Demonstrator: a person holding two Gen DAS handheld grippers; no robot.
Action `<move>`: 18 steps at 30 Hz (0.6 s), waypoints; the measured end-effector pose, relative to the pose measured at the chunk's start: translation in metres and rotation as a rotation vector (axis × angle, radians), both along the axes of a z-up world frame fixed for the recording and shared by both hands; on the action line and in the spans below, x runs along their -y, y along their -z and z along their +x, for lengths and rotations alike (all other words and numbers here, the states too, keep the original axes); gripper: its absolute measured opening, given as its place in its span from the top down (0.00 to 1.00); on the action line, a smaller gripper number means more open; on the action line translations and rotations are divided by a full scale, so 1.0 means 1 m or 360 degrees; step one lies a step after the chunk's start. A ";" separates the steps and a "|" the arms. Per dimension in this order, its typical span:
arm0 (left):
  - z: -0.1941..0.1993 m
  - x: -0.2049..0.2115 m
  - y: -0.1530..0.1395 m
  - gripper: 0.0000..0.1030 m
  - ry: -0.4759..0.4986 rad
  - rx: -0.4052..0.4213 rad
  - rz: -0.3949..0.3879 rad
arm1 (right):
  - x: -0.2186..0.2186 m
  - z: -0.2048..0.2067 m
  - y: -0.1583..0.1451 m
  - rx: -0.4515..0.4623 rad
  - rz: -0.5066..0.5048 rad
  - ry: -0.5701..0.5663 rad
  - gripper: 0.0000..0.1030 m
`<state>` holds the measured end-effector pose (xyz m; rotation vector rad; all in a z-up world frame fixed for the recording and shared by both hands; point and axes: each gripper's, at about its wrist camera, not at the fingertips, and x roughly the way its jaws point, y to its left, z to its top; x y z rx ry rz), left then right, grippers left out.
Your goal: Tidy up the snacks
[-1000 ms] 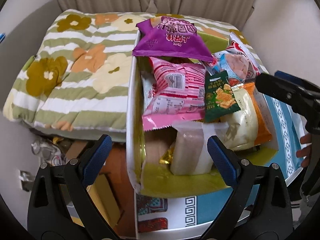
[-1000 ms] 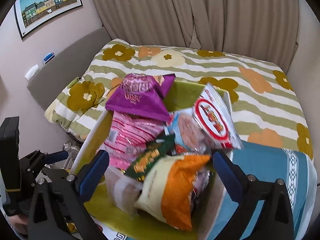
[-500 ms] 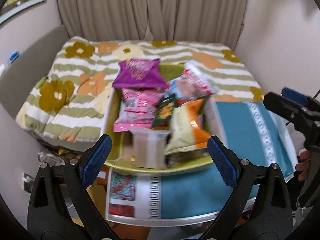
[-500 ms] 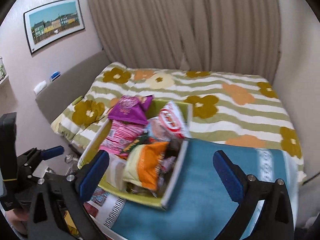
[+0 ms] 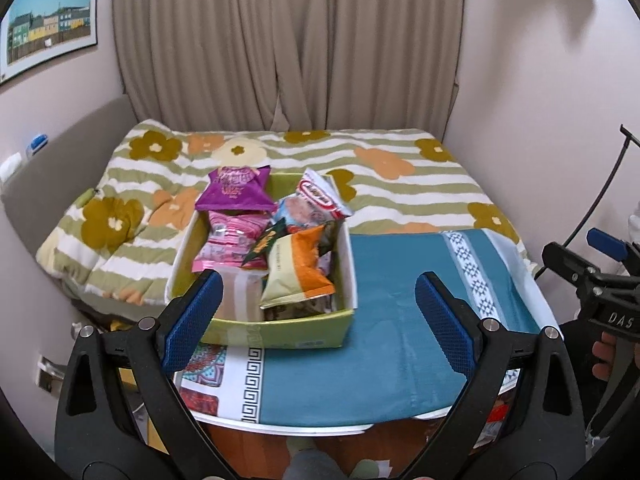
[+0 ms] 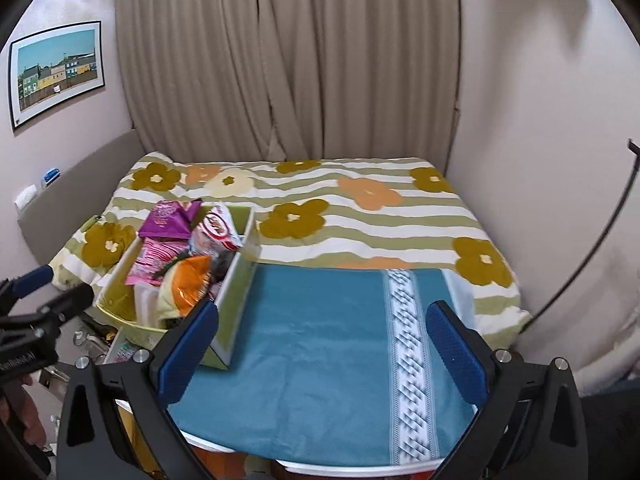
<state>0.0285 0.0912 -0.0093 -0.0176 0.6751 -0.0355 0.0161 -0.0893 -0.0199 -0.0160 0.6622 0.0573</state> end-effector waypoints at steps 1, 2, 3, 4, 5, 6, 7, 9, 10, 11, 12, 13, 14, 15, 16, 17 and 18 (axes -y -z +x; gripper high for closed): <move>-0.003 0.003 -0.001 0.06 0.0004 0.0003 0.0003 | 0.003 -0.004 0.000 0.0007 -0.0006 0.0010 0.00; -0.005 0.006 -0.002 0.06 0.0008 0.0005 0.0006 | 0.005 -0.006 -0.001 0.0010 -0.0010 0.0017 0.00; -0.008 0.010 -0.004 0.06 0.0013 0.0016 0.0007 | 0.007 -0.009 -0.001 0.0015 -0.0012 0.0024 0.00; -0.010 0.011 -0.005 0.06 0.0018 0.0024 0.0005 | 0.009 -0.010 -0.002 0.0021 -0.0014 0.0032 0.00; -0.012 0.013 -0.006 0.06 0.0025 0.0032 0.0005 | 0.010 -0.012 -0.002 0.0025 -0.0018 0.0038 0.00; -0.013 0.015 -0.007 0.06 0.0027 0.0040 0.0009 | 0.011 -0.012 -0.003 0.0028 -0.0020 0.0044 0.00; -0.014 0.016 -0.008 0.06 0.0028 0.0046 0.0013 | 0.012 -0.013 -0.003 0.0031 -0.0016 0.0049 0.00; -0.015 0.018 -0.008 0.06 0.0033 0.0051 0.0017 | 0.015 -0.016 -0.003 0.0036 -0.0011 0.0053 0.00; -0.015 0.018 -0.009 0.06 0.0034 0.0053 0.0018 | 0.015 -0.016 -0.003 0.0039 -0.0010 0.0056 0.00; -0.016 0.019 -0.009 0.06 0.0035 0.0055 0.0017 | 0.015 -0.017 -0.003 0.0041 -0.0009 0.0057 0.00; -0.016 0.019 -0.009 0.06 0.0039 0.0054 0.0015 | 0.015 -0.017 -0.003 0.0042 -0.0007 0.0058 0.00; -0.017 0.020 -0.009 0.06 0.0041 0.0055 0.0015 | 0.015 -0.018 -0.003 0.0044 -0.0006 0.0061 0.00; -0.016 0.021 -0.009 0.06 0.0042 0.0055 0.0016 | 0.015 -0.018 -0.003 0.0044 -0.0008 0.0061 0.00; -0.016 0.020 -0.009 0.06 0.0045 0.0056 0.0018 | 0.016 -0.018 -0.003 0.0046 -0.0006 0.0062 0.00; -0.015 0.020 -0.009 0.06 0.0049 0.0055 0.0020 | 0.016 -0.018 -0.003 0.0045 -0.0007 0.0061 0.00; -0.015 0.020 -0.008 0.06 0.0049 0.0056 0.0023 | 0.016 -0.018 -0.003 0.0045 -0.0008 0.0062 0.00; -0.015 0.021 -0.008 0.06 0.0050 0.0059 0.0026 | 0.016 -0.018 -0.003 0.0046 -0.0008 0.0061 0.00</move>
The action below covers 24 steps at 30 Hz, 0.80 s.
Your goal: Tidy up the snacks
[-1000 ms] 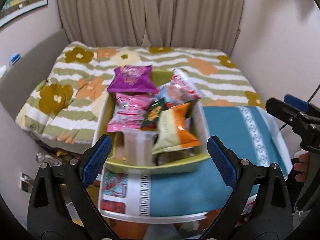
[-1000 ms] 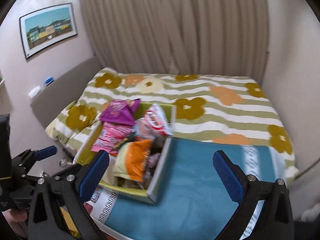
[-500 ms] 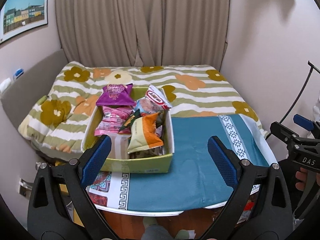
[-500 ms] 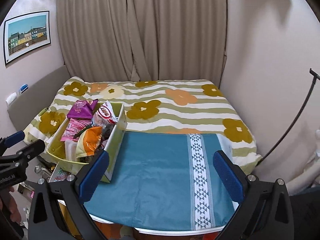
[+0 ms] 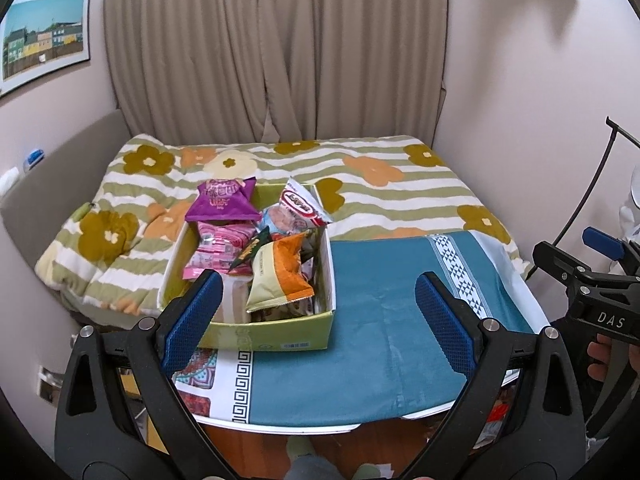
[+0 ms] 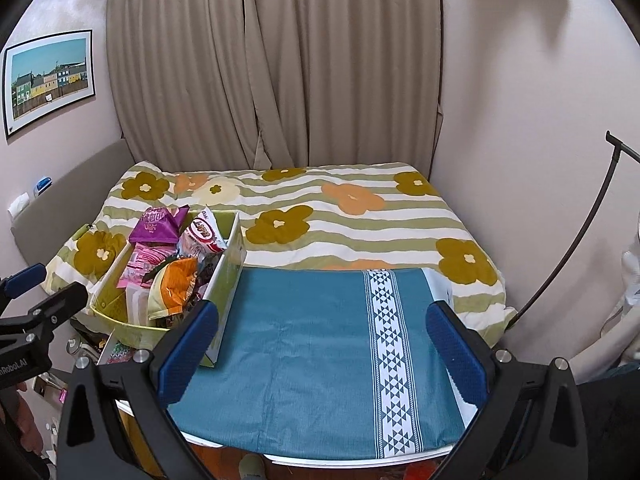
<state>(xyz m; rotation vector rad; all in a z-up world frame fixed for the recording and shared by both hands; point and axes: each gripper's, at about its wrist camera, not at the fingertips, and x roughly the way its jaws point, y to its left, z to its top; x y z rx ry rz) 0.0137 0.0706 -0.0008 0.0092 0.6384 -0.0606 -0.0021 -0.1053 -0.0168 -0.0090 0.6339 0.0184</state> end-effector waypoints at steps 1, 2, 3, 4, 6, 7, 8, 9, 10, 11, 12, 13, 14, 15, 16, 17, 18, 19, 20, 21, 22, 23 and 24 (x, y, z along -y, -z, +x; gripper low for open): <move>0.000 0.000 0.000 0.06 0.0002 0.0001 0.0000 | 0.000 0.000 0.000 0.0000 0.0002 0.0001 0.00; 0.000 0.000 0.000 0.06 0.0002 0.0002 0.0000 | 0.000 0.000 0.000 -0.0001 0.0002 -0.0003 0.00; 0.000 0.000 0.000 0.06 0.0000 0.0004 0.0001 | 0.000 0.000 0.000 -0.0001 0.0000 -0.0002 0.00; 0.000 0.000 0.000 0.06 -0.0001 0.0006 0.0001 | 0.000 0.000 0.000 0.0000 -0.0001 0.0000 0.00; -0.001 0.000 0.000 0.06 -0.0004 0.0007 0.0000 | 0.001 0.000 -0.001 -0.0001 0.0001 0.0000 0.00; -0.001 -0.001 0.000 0.06 -0.0004 0.0008 0.0001 | 0.001 0.000 -0.001 -0.0001 -0.0001 0.0001 0.00; 0.000 -0.001 0.000 0.06 -0.0005 0.0009 -0.0001 | 0.001 0.000 -0.001 -0.0001 -0.0001 0.0001 0.00; 0.000 -0.001 0.000 0.06 -0.0004 0.0007 -0.0002 | 0.001 0.000 -0.001 -0.0002 0.0000 0.0001 0.00; 0.000 -0.001 0.000 0.06 -0.0005 0.0008 -0.0001 | 0.001 0.000 -0.001 -0.0003 0.0000 0.0002 0.00; 0.000 -0.001 -0.001 0.06 -0.0004 0.0008 0.0001 | 0.001 -0.001 -0.001 -0.0002 0.0000 0.0002 0.00; 0.000 -0.002 -0.001 0.06 -0.0004 0.0008 0.0001 | 0.002 -0.001 -0.001 -0.0001 0.0001 0.0001 0.00; 0.000 -0.002 -0.001 0.06 -0.0003 0.0008 0.0000 | 0.001 0.000 0.000 -0.0001 0.0001 -0.0001 0.00; 0.000 -0.002 -0.001 0.06 -0.0004 0.0009 -0.0001 | 0.001 0.000 -0.001 -0.0001 0.0000 -0.0001 0.00; 0.000 -0.002 -0.001 0.06 -0.0003 0.0009 -0.0001 | 0.002 -0.001 -0.001 0.0000 -0.0001 0.0000 0.00; 0.000 -0.002 -0.001 0.06 -0.0002 0.0008 -0.0001 | 0.001 0.000 0.000 0.0000 0.0000 -0.0002 0.00; 0.000 -0.002 -0.001 0.06 -0.0003 0.0008 0.0000 | 0.002 0.000 -0.001 -0.0002 -0.0001 -0.0001 0.00; 0.000 -0.002 -0.001 0.06 -0.0003 0.0008 0.0000 | 0.001 0.000 0.000 -0.0001 0.0001 0.0000 0.00; 0.000 -0.002 -0.001 0.06 -0.0002 0.0009 -0.0001 | 0.002 0.000 -0.001 0.0000 0.0002 0.0002 0.00; 0.000 -0.002 -0.001 0.06 -0.0002 0.0008 -0.0001 | 0.002 0.000 -0.001 -0.0002 0.0000 0.0001 0.00; 0.000 -0.002 -0.001 0.06 -0.0003 0.0009 -0.0001 | 0.002 0.000 -0.001 -0.0005 -0.0001 0.0001 0.00; 0.000 -0.002 -0.001 0.06 -0.0003 0.0009 -0.0001 | 0.001 0.001 0.000 -0.0005 0.0000 0.0003 0.00; 0.000 -0.002 -0.001 0.06 -0.0002 0.0008 -0.0002 | 0.001 0.000 -0.001 -0.0004 0.0000 0.0006 0.00; 0.000 -0.002 -0.001 0.06 -0.0003 0.0009 -0.0001 | 0.001 0.001 -0.001 -0.0004 0.0001 0.0005 0.00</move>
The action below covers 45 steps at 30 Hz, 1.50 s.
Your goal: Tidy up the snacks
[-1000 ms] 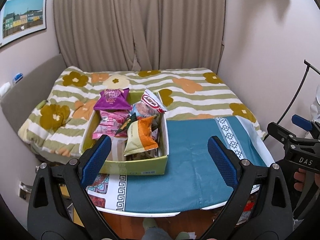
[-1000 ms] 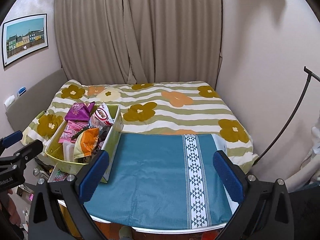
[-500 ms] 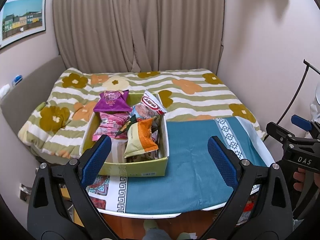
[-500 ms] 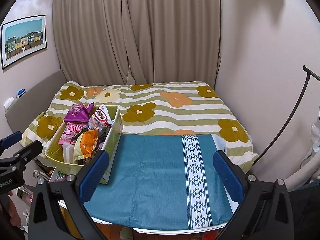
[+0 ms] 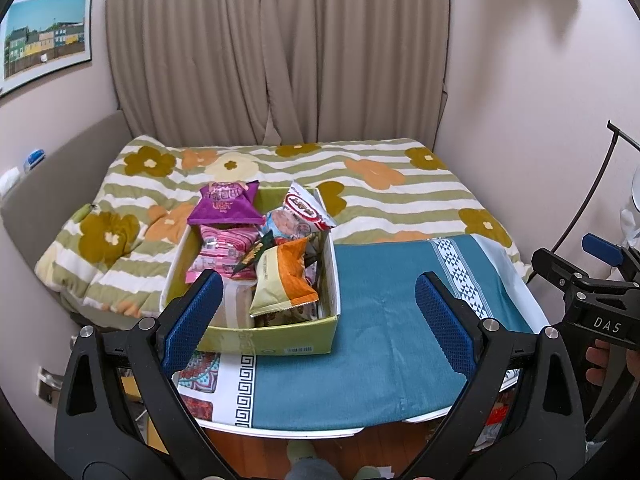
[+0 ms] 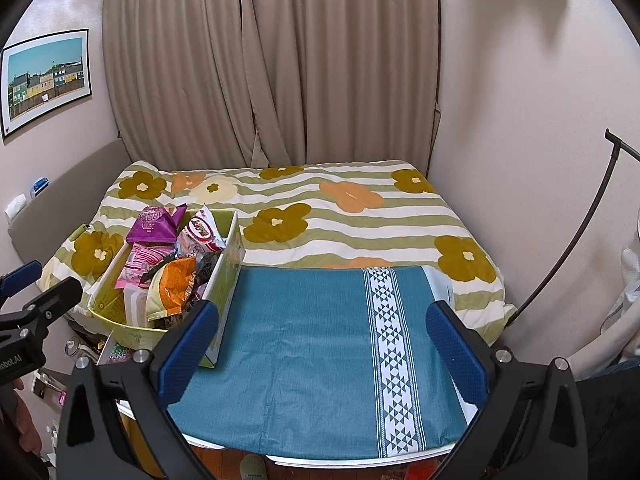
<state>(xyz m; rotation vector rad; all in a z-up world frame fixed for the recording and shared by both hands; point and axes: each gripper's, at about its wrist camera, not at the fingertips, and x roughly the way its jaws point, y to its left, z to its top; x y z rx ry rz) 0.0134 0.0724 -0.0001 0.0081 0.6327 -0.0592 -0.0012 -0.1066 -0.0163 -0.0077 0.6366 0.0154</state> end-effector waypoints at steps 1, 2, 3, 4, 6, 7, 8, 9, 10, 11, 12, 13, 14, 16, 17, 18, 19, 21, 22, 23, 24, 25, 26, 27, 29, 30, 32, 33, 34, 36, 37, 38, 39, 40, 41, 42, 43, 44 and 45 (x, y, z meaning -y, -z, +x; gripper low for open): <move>0.000 0.000 0.000 0.06 -0.0001 -0.0001 0.0001 | 0.000 0.000 0.000 -0.0001 0.0000 -0.0004 0.00; 0.000 0.000 0.000 0.06 -0.0001 -0.0001 0.0000 | 0.001 0.000 0.000 -0.0001 0.0000 -0.0001 0.00; 0.000 0.000 0.000 0.06 0.0000 0.0000 -0.0001 | 0.001 0.000 0.000 0.0000 -0.0001 -0.0003 0.00; 0.000 0.000 0.000 0.06 0.0000 -0.0001 0.0000 | 0.001 0.000 0.000 -0.0002 0.0000 -0.0002 0.00; 0.000 0.000 0.000 0.06 -0.0002 0.0000 0.0002 | 0.002 -0.001 0.000 -0.0002 0.0000 0.0001 0.00; 0.000 0.000 0.000 0.06 -0.0001 0.0000 0.0001 | 0.002 -0.001 0.000 -0.0001 0.0000 0.0000 0.00; 0.000 0.000 0.000 0.06 -0.0001 0.0000 0.0001 | 0.002 -0.001 0.000 -0.0001 0.0001 -0.0003 0.00; 0.000 0.000 0.000 0.06 -0.0002 -0.0001 0.0001 | 0.002 0.000 0.000 -0.0001 0.0000 -0.0004 0.00; 0.000 0.000 0.000 0.06 -0.0001 -0.0001 0.0001 | 0.003 -0.001 0.000 0.0000 -0.0001 -0.0003 0.00; 0.000 0.000 0.000 0.06 -0.0001 0.0000 0.0000 | 0.003 -0.001 0.000 0.0000 -0.0001 -0.0003 0.00; 0.000 0.000 0.000 0.06 0.0001 0.0001 -0.0001 | 0.003 0.000 0.000 -0.0001 0.0000 -0.0004 0.00; 0.000 0.001 0.000 0.06 -0.0001 0.0000 0.0000 | 0.003 0.000 0.000 -0.0001 0.0000 -0.0004 0.00; 0.000 0.001 0.000 0.06 -0.0002 0.0001 0.0001 | 0.003 0.000 0.000 -0.0001 0.0000 -0.0003 0.00; 0.000 0.001 0.000 0.06 -0.0002 0.0000 -0.0003 | 0.002 0.000 0.000 -0.0002 0.0001 -0.0004 0.00; 0.000 0.001 -0.001 0.06 0.0000 0.0000 -0.0007 | 0.003 0.000 0.000 -0.0002 0.0002 -0.0004 0.00; 0.001 0.001 -0.001 0.06 0.0004 0.0001 -0.0011 | 0.003 -0.001 0.000 -0.0002 0.0000 -0.0005 0.00; 0.002 0.000 -0.001 0.06 0.0006 0.0002 -0.0013 | 0.003 0.000 0.000 -0.0002 -0.0002 -0.0007 0.00; 0.003 0.002 -0.002 0.06 0.0006 0.0007 -0.0007 | 0.002 0.000 0.000 -0.0001 0.0001 -0.0003 0.00; 0.003 0.003 -0.002 0.06 0.0007 0.0010 -0.0002 | 0.003 0.000 0.000 0.0000 0.0003 -0.0004 0.00; 0.004 0.004 -0.003 0.06 0.0005 0.0017 0.0004 | 0.002 0.000 0.000 0.0000 0.0003 -0.0003 0.00; 0.003 0.004 -0.003 0.06 0.0001 0.0022 0.0009 | 0.002 0.000 0.000 0.0000 0.0002 -0.0002 0.00; 0.001 0.006 -0.003 0.04 -0.0003 0.0029 0.0017 | 0.003 0.000 0.000 0.0002 0.0003 -0.0003 0.00; 0.000 0.006 -0.004 0.02 -0.0008 0.0033 0.0023 | 0.002 0.000 0.000 0.0003 0.0004 -0.0001 0.00; 0.000 0.007 -0.005 0.01 -0.0022 0.0045 0.0033 | 0.003 -0.001 0.000 0.0004 0.0007 0.0000 0.00; -0.003 0.009 -0.006 0.01 -0.0037 0.0064 0.0037 | 0.003 -0.001 0.000 0.0005 0.0007 0.0000 0.00; -0.004 0.009 -0.007 0.01 -0.0042 0.0072 0.0034 | 0.003 -0.001 0.000 0.0009 0.0007 0.0000 0.00; -0.006 0.010 -0.009 0.01 -0.0043 0.0086 0.0015 | 0.003 -0.001 0.001 0.0005 0.0006 0.0000 0.00; -0.007 0.010 -0.010 0.01 -0.0043 0.0092 0.0008 | 0.003 -0.001 0.001 0.0006 0.0006 0.0001 0.00; -0.009 0.011 -0.011 0.01 -0.0043 0.0095 0.0006 | 0.003 -0.001 0.000 0.0008 0.0008 0.0003 0.00; -0.010 0.013 -0.011 0.01 -0.0045 0.0099 0.0007 | 0.004 -0.001 -0.001 0.0011 0.0010 0.0004 0.00; -0.012 0.014 -0.011 0.01 -0.0047 0.0100 0.0007 | 0.005 -0.001 -0.001 0.0013 0.0012 0.0006 0.00; -0.013 0.015 -0.010 0.01 -0.0047 0.0101 0.0007 | 0.005 -0.002 -0.002 0.0014 0.0013 0.0006 0.00; -0.014 0.016 -0.010 0.01 -0.0048 0.0102 0.0007 | 0.006 -0.002 -0.002 0.0014 0.0014 0.0005 0.00; -0.014 0.017 -0.009 0.01 -0.0050 0.0103 0.0008 | 0.006 -0.002 -0.002 0.0014 0.0013 0.0007 0.00; -0.015 0.018 -0.009 0.01 -0.0053 0.0102 0.0011 | 0.006 -0.002 -0.002 0.0014 0.0014 0.0007 0.00; -0.016 0.019 -0.009 0.01 -0.0058 0.0102 0.0011 | 0.006 -0.002 -0.002 0.0012 0.0016 0.0007 0.00; -0.016 0.019 -0.008 0.01 -0.0060 0.0103 0.0009 | 0.006 -0.002 -0.002 0.0011 0.0016 0.0005 0.00; -0.017 0.019 -0.008 0.01 -0.0062 0.0103 0.0006 | 0.006 -0.002 -0.002 0.0012 0.0013 0.0007 0.00; -0.017 0.020 -0.007 0.01 -0.0069 0.0096 0.0007 | 0.007 -0.003 -0.002 0.0009 0.0013 0.0008 0.00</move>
